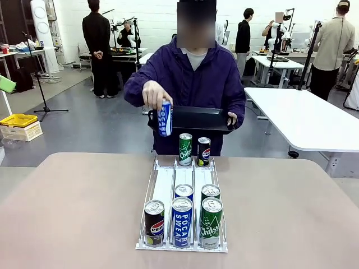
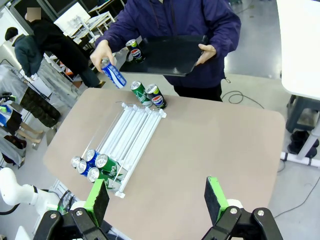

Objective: Retrieve and hand over the desired beverage to the person.
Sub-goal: Pick up another can of the same type that the person held from the Automatic Can Dispenser.

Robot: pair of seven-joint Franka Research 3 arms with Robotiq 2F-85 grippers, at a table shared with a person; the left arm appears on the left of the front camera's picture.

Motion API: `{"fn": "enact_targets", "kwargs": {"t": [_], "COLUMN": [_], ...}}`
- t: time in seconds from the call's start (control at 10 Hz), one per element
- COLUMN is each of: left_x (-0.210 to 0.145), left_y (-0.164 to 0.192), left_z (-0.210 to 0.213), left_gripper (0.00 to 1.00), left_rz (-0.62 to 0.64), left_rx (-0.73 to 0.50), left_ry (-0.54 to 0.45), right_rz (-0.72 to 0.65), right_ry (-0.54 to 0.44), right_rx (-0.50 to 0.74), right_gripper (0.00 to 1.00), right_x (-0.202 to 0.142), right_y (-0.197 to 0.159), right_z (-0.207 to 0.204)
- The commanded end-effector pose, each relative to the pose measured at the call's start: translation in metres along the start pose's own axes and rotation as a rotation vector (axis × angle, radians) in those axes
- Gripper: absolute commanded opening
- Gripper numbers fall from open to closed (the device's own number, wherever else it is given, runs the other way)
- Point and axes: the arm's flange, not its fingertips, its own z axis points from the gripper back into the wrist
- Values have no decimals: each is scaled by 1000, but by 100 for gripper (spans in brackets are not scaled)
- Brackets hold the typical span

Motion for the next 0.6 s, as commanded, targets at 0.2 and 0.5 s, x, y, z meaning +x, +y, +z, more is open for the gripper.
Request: {"fn": "enact_targets", "kwargs": {"t": [0.2,0.5], "left_x": [1,1], "left_y": [1,1], "left_z": [1,1], "left_gripper": [100,100], "left_rz": [-14,-14], "left_rx": [-14,-14], "left_ry": [-11,-11], "right_rz": [8,8], "right_ry": [-14,-14], "right_rx": [31,31], "right_gripper": [100,100], "right_x": [0,0], "right_y": [-1,-1], "right_z": [-1,-1]}}
